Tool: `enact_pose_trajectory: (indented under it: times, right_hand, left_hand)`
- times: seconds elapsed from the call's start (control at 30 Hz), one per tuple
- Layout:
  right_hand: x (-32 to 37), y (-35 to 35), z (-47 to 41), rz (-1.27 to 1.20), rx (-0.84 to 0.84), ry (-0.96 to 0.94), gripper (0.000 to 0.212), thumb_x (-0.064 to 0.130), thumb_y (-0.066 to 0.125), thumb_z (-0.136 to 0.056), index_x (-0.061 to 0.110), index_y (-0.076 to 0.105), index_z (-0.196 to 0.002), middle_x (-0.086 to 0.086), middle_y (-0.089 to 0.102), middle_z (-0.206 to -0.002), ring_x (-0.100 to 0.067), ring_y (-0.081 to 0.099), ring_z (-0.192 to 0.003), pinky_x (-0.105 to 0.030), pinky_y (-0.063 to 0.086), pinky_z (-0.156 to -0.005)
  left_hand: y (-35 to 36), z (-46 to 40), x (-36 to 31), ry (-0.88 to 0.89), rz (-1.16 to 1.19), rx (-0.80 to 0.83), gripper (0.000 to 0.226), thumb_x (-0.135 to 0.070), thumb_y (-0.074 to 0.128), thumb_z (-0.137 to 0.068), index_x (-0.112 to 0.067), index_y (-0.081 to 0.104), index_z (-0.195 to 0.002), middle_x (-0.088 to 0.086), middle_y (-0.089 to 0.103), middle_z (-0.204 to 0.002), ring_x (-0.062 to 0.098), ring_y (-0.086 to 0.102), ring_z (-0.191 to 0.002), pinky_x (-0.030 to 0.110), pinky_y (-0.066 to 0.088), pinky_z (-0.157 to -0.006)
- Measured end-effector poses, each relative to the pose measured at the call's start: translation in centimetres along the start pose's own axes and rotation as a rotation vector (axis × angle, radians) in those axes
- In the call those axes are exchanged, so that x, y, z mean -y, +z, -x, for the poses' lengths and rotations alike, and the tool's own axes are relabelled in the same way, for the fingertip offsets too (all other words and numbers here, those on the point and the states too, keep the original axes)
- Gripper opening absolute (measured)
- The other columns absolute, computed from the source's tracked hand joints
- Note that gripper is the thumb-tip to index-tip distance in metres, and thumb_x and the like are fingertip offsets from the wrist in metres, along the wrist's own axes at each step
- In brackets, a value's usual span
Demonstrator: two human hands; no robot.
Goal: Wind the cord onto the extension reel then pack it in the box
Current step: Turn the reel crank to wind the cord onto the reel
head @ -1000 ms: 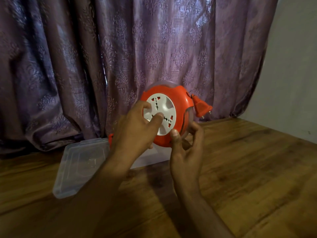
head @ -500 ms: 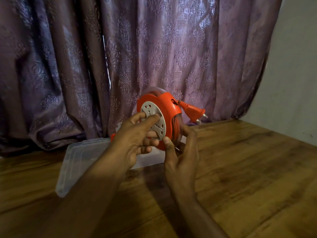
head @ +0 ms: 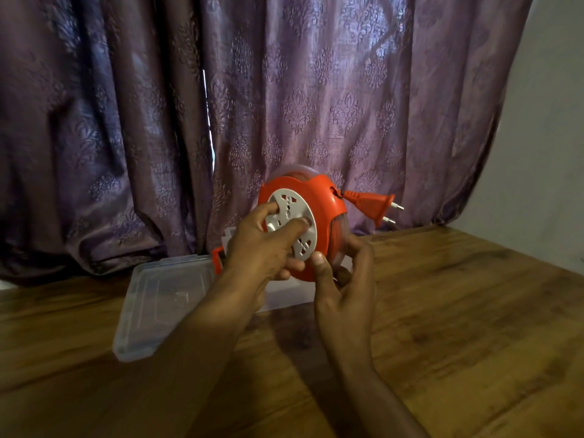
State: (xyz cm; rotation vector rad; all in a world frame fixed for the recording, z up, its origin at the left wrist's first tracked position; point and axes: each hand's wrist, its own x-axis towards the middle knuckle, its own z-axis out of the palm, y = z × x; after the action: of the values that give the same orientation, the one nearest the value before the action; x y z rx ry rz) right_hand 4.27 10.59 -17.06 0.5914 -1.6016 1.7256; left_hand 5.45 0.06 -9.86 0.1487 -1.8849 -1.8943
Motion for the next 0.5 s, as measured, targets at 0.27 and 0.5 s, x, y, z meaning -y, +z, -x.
enact_pose_trajectory:
  times: [0.27,0.5]
  right_hand:
    - [0.9,-0.9,-1.7,-0.084,-0.106,-0.02,0.03,0.032,0.058,-0.096,0.021,0.059,-0.124,0.031,0.067,-0.107,0.011,0.064,-0.099,-0.009,0.05,-0.08]
    - [1.6,-2.0,-3.0,-0.232,-0.202,0.094,0.008,0.02,0.062,-0.099,0.019,0.07,-0.099,0.006,0.073,-0.09,-0.012,0.067,-0.089,-0.049,0.057,-0.086]
  left_hand:
    - [0.1,-0.6,0.9,-0.023,-0.02,0.01,0.055,-0.038,0.074,-0.075,-0.033,0.054,-0.126,-0.004,0.066,-0.052,0.015,0.057,-0.039,0.021,0.041,-0.039]
    - [0.7,0.1,1.0,0.093,-0.169,0.01,0.063,-0.047,0.071,-0.069,-0.038,0.052,-0.129,0.004,0.073,-0.096,0.017,0.064,-0.042,0.025,0.043,-0.049]
